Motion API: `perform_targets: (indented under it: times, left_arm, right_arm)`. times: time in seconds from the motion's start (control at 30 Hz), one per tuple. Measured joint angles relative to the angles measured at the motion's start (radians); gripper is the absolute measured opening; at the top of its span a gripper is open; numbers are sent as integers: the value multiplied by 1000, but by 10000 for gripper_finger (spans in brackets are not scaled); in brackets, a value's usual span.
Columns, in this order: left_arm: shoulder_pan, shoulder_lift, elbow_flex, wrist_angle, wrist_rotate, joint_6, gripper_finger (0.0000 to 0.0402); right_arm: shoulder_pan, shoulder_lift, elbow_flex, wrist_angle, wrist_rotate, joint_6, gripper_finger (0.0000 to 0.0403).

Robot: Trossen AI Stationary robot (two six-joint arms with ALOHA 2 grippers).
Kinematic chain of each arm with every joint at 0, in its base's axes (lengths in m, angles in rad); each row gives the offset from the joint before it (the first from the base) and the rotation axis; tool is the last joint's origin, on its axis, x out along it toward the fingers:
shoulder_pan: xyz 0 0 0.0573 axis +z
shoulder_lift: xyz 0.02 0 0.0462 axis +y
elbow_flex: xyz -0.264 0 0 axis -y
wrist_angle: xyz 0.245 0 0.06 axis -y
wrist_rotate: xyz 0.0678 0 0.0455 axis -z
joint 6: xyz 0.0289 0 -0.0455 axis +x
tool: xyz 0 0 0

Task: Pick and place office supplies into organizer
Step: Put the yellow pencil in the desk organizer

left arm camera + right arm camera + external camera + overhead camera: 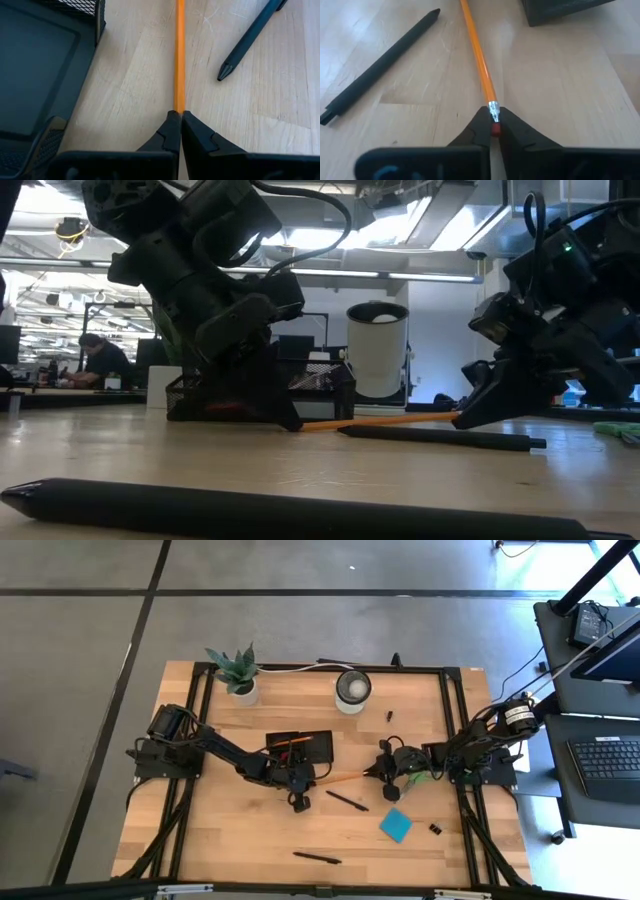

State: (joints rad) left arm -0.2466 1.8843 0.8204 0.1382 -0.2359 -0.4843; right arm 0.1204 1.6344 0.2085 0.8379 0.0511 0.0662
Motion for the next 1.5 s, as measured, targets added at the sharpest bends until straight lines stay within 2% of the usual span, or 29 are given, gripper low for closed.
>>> perform_targets:
  times: [0.17,0.37,0.67,0.8,0.93,1.03,1.13,1.3,1.5]
  left_arm:
    - [0,-10,-7,24,2,19,15]
    - [-9,-83,-13,-2,44,55,55]
    - [-12,-277,-11,1,41,130,81]
    - [-33,-406,-10,-93,-9,136,79]
    - [-88,-531,-9,-283,-188,92,73]
    - [-140,-598,-9,-437,-346,9,68]
    - [-188,-632,-8,-564,-441,-106,66]
    - [-236,-629,-8,-708,-503,-280,66]
    - [-252,-622,-7,-781,-459,-398,66]
  right_arm:
    - [0,0,0,0,1,0,21]
    - [0,0,1,2,14,4,21]
    - [-1,-33,2,-3,35,-19,21]
    - [-1,-110,29,-47,33,-46,21]
    - [0,-213,137,-331,69,-118,21]
    - [-1,-274,286,-643,126,-211,21]
    - [0,-296,457,-916,204,-329,21]
    - [-6,-283,725,-1175,322,-543,21]
    - [-38,-194,1000,-1369,331,-701,21]
